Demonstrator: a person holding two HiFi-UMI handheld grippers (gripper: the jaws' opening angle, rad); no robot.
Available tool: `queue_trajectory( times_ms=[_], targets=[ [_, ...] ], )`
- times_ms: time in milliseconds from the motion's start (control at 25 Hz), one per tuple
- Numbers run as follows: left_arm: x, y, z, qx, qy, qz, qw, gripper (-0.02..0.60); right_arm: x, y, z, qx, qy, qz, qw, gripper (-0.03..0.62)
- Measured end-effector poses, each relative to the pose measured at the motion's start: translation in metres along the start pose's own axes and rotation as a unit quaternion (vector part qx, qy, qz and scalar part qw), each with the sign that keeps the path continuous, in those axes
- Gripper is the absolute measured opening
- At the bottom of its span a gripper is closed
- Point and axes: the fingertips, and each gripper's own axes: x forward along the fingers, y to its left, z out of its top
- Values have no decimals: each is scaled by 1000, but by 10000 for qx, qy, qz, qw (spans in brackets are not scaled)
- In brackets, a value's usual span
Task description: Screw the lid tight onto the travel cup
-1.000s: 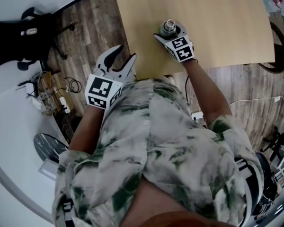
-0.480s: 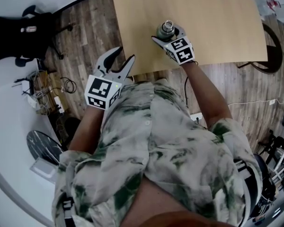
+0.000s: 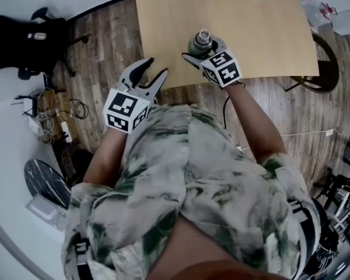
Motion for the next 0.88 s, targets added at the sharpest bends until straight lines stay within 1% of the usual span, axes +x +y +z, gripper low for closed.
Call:
queue_trajectory(
  times_ms=[160,480,720,880],
  targets=[
    [0,-22,15,103,-125,0,9999,184,-33,14,12,-117,12,205,9997,405],
    [-3,-55,49,133,-428,-96,9989,190,-84,34,25,-385,163,538,9977,405],
    [-10,-80,76,284,-619,-233,9974,193,-105,48,32,-494,225,710,9960,405],
    [-9,-87,87,339,-709,-330,9964,193,-109,56,36,-504,225,782,9954,405]
  ],
)
